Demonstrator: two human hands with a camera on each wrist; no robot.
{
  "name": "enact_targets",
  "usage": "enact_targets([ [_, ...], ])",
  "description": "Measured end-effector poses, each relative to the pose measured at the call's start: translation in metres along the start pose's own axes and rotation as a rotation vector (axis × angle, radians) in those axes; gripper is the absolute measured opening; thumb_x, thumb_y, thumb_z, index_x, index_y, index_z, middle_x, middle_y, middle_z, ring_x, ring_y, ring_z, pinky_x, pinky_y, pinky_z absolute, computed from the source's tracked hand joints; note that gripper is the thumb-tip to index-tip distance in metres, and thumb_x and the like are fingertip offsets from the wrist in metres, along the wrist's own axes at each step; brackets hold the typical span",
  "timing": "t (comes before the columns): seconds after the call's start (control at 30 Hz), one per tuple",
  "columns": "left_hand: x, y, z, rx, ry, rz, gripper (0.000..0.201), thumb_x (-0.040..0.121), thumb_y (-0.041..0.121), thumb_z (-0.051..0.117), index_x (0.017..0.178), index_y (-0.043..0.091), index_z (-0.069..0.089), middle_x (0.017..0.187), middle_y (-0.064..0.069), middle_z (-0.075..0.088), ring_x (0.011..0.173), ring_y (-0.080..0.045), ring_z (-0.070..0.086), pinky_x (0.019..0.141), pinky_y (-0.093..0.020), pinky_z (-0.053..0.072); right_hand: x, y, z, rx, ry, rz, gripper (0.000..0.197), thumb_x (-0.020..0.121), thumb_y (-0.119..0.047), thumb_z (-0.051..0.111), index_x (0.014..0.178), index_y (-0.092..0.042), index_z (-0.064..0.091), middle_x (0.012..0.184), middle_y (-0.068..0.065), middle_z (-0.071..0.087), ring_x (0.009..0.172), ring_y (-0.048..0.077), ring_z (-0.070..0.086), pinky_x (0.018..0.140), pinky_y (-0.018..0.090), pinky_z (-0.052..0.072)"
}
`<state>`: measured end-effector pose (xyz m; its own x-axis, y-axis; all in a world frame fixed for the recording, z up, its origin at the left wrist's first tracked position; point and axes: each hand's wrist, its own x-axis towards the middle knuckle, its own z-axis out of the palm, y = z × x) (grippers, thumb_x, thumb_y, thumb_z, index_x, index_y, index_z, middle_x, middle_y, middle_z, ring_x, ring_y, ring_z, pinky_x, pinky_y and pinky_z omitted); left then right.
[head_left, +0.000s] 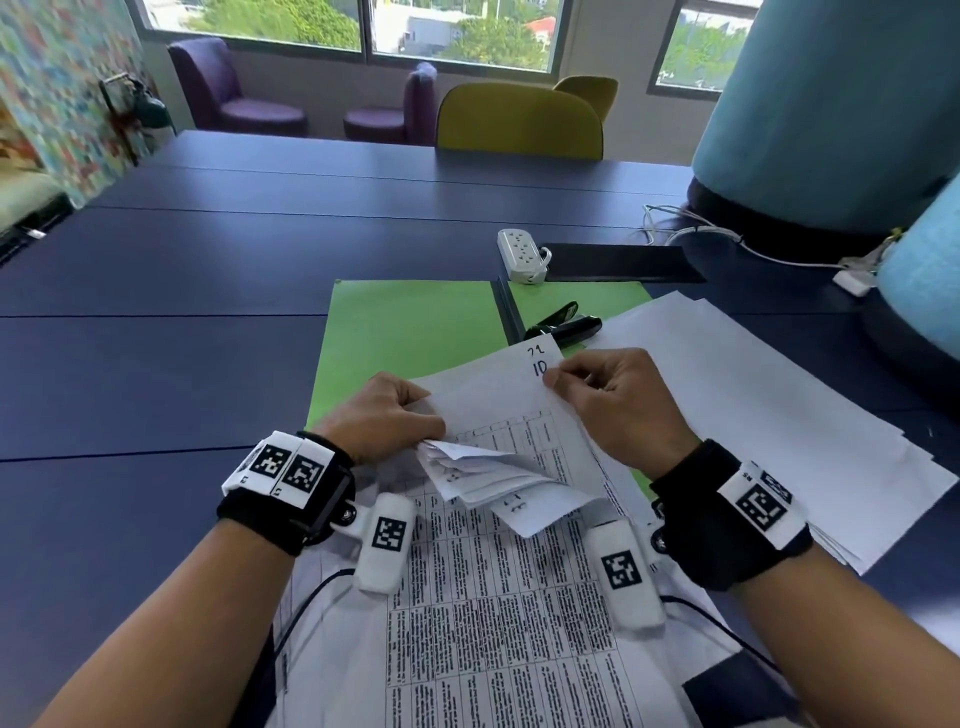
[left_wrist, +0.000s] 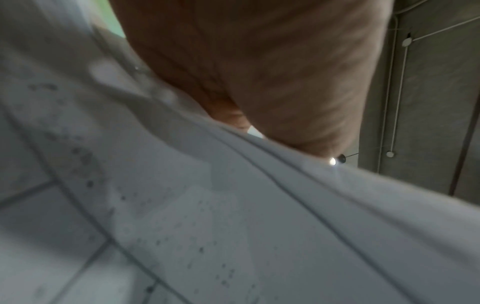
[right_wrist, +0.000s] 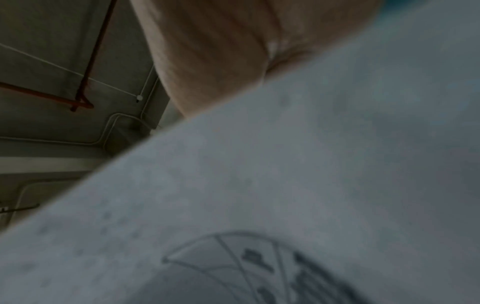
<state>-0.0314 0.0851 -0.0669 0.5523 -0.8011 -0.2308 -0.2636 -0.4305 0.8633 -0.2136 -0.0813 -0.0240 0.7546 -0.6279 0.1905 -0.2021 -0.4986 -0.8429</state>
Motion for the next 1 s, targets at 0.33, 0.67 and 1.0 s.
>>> enact_targets([
  [0.33,0.0,-0.001,-0.003,-0.001,0.022,0.005,0.022,0.077,0.02,0.083,0.059,0.009,0.075,0.057,-0.003,0.064,0.054,-0.013,0.05,0.058,-0.028,0.039,-0.005,0.023,-0.026,-0.094,-0.318,0.113,0.045,0.084,-0.052,0.07,0.091,-0.008,0.073,0.087,0.015,0.074,0.073,0.028,0.069,0.073,0.04,0.059],
  [0.67,0.001,-0.002,-0.004,0.041,-0.004,0.013,0.019,0.066,0.036,0.078,0.076,0.02,0.083,0.079,-0.001,0.078,0.079,-0.021,0.069,0.086,-0.041,0.055,0.024,0.033,-0.105,-0.194,0.125,0.124,0.032,0.082,-0.022,0.079,0.075,0.006,0.063,0.062,0.005,0.048,0.057,0.015,0.038,0.048,0.023,0.033],
  [1.0,-0.014,0.007,0.003,0.023,-0.051,0.073,0.047,0.076,0.064,0.066,0.062,0.019,0.073,0.049,0.007,0.035,0.047,-0.012,0.025,0.046,-0.023,0.021,0.057,-0.062,-0.226,-0.805,0.41,-0.256,0.038,0.089,-0.063,0.055,0.091,-0.028,0.071,0.076,0.001,0.069,0.065,0.023,0.064,0.064,0.032,0.055],
])
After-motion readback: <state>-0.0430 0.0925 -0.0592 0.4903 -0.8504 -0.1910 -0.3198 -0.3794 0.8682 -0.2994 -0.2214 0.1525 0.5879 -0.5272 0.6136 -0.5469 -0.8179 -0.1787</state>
